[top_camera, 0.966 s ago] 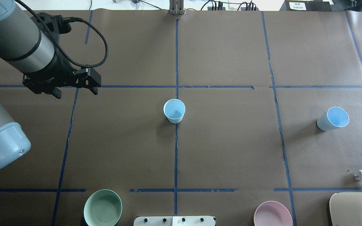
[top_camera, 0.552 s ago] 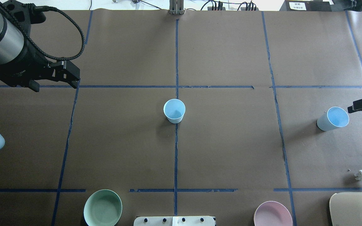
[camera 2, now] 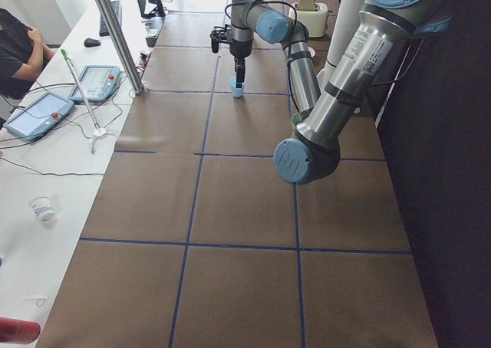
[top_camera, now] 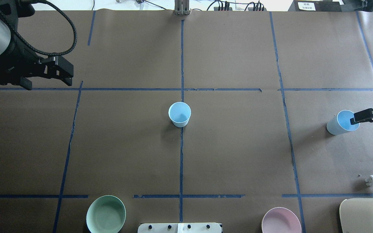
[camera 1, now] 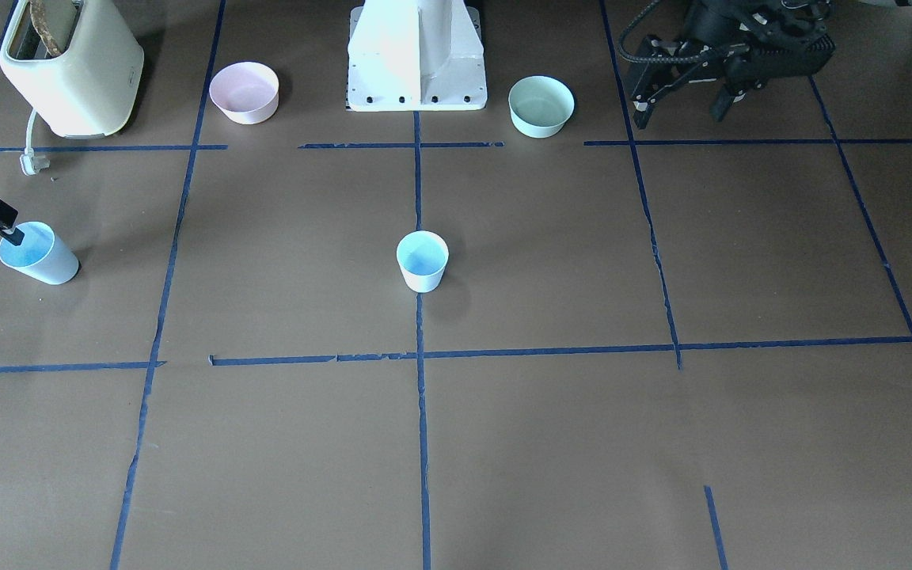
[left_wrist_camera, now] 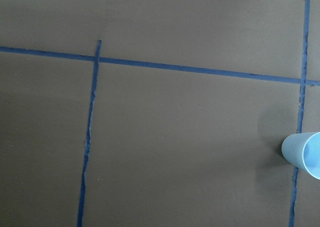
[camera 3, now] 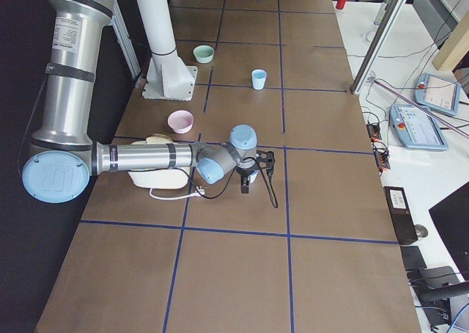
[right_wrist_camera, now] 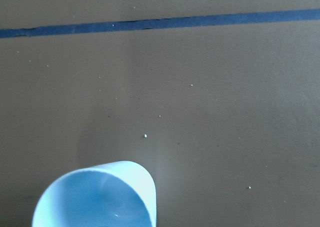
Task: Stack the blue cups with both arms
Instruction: 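Withdraw the left arm while the right gripper grasps the other blue cup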
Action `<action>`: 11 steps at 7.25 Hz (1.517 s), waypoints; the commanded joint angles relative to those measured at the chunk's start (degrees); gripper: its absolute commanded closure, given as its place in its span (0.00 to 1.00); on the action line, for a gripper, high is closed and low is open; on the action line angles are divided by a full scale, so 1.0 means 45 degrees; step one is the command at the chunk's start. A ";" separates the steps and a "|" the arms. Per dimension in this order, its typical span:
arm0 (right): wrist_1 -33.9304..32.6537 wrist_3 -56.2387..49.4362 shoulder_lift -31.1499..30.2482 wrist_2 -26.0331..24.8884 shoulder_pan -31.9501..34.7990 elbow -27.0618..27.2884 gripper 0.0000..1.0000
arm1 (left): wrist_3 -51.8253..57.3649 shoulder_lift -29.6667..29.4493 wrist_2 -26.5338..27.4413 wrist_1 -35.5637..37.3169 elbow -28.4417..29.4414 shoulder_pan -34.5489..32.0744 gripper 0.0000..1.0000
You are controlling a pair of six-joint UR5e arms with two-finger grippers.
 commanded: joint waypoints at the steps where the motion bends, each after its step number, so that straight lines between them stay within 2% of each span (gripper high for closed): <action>1: -0.0019 0.0004 0.0223 -0.0037 -0.0344 -0.0463 0.00 | 0.1208 0.0773 -0.0354 0.0142 -0.0482 -0.0736 0.00; 2: 0.0000 0.0004 0.0302 -0.0018 -0.0365 -0.0562 0.04 | 0.2223 0.1222 -0.0415 0.0182 -0.0523 -0.1186 0.00; 3: 0.0000 0.0004 0.0322 -0.0037 -0.0365 -0.0563 0.34 | 0.3258 0.1787 -0.0396 0.0163 -0.0523 -0.1403 0.00; 4: 0.0000 0.0004 0.0322 -0.0037 -0.0365 -0.0563 0.74 | 0.4545 0.2663 -0.0377 0.0105 -0.0446 -0.1463 0.00; 5: 0.0000 -0.0015 0.0400 0.0040 -0.0365 -0.0505 0.93 | 0.5447 0.2981 -0.0377 0.0066 -0.0232 -0.1928 0.00; 6: 0.0000 -0.0015 0.0400 0.0060 -0.0365 -0.0447 1.00 | 0.6829 0.3390 -0.0435 0.0008 0.0273 -0.2725 0.00; 8: -0.0038 -0.0015 0.0536 0.0138 -0.0345 -0.0001 1.00 | 0.9660 0.3859 -0.0648 -0.0129 0.1773 -0.4229 0.00; 10: -0.0175 0.0198 0.0576 0.0256 -0.0326 0.0955 1.00 | 1.1989 0.4736 -0.1505 -0.2323 0.4133 -0.5560 0.00; 11: -0.0195 0.1205 0.0769 0.0275 -0.0364 0.1502 1.00 | 1.2367 0.5071 -0.1548 -0.3574 0.5131 -0.5952 0.00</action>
